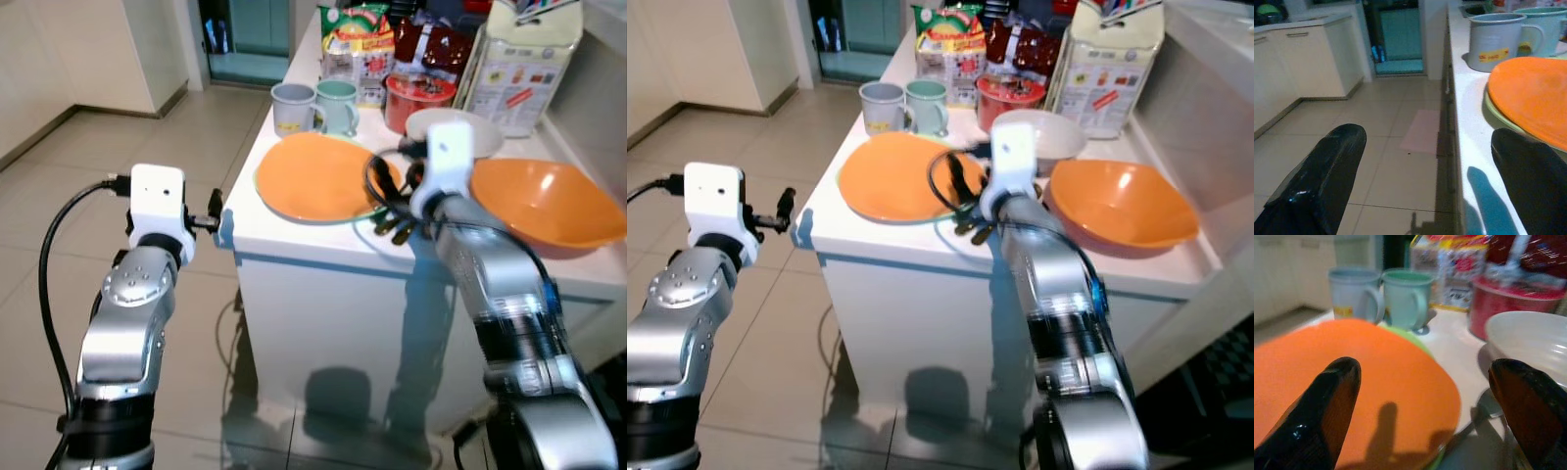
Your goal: Setting the table
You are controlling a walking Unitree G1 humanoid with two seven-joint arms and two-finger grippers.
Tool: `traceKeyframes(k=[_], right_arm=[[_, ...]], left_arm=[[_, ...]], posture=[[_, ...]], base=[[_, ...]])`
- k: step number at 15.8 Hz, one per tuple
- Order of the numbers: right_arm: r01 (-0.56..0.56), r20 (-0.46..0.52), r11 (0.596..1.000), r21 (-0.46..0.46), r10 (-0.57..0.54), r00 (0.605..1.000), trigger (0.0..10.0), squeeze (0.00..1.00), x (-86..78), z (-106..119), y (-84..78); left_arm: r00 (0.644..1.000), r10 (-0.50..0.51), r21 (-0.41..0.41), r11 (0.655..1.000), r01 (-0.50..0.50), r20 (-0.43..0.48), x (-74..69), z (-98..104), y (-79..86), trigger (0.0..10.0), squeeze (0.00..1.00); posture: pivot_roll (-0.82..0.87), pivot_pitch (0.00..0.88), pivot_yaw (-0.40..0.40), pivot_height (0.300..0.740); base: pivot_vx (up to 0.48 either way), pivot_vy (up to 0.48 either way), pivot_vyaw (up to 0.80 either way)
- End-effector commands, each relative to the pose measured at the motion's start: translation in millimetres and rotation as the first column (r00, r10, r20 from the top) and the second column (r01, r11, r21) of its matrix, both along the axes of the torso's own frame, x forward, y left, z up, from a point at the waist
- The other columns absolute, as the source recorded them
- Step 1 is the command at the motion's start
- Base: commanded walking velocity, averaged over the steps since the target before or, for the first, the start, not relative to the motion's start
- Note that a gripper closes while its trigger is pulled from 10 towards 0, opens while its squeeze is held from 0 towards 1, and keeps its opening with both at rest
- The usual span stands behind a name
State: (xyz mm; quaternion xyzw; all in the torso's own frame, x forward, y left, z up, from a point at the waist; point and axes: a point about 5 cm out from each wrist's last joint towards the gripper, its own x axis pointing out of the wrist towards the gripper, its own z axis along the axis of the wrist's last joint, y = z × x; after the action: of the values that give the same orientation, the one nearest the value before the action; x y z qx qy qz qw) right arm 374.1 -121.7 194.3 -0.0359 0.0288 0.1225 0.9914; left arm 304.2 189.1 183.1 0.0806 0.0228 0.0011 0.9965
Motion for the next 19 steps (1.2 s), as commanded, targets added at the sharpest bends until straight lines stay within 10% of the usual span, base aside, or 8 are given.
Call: traceKeyframes(k=[1, 9, 19], right_arm=[[-0.057, -0.007, 0.992, -0.111, 0.056, 0.998, 10.0, 0.00, 10.5, -1.5, 0.7], [-0.204, -0.152, 0.904, -0.376, 0.157, 0.976, 10.0, 0.00, 27.4, -30.3, -2.3], [-0.385, -0.127, 0.860, -0.334, 0.364, 0.923, 10.0, 0.00, 28.9, -15.3, 29.2]], left_arm=[[0.997, -0.071, -0.039, 0.997, 0.071, -0.011, 4.5, 3.8, -12.2, 10.0, 0.00], [0.960, -0.264, -0.138, 0.958, 0.250, -0.093, -5.9, 7.2, -28.1, 10.0, 0.00], [0.965, -0.231, -0.245, 0.950, 0.196, -0.124, -2.5, 10.6, -17.8, 10.0, 0.00]], posture=[[0.06, 0.000, -0.017, 0.740], [0.10, 0.000, -0.048, 0.740], [0.09, 0.000, -0.040, 0.740]], base=[[0.000, 0.000, 0.00], [0.000, 0.000, 0.00], [0.000, 0.000, 0.00]])
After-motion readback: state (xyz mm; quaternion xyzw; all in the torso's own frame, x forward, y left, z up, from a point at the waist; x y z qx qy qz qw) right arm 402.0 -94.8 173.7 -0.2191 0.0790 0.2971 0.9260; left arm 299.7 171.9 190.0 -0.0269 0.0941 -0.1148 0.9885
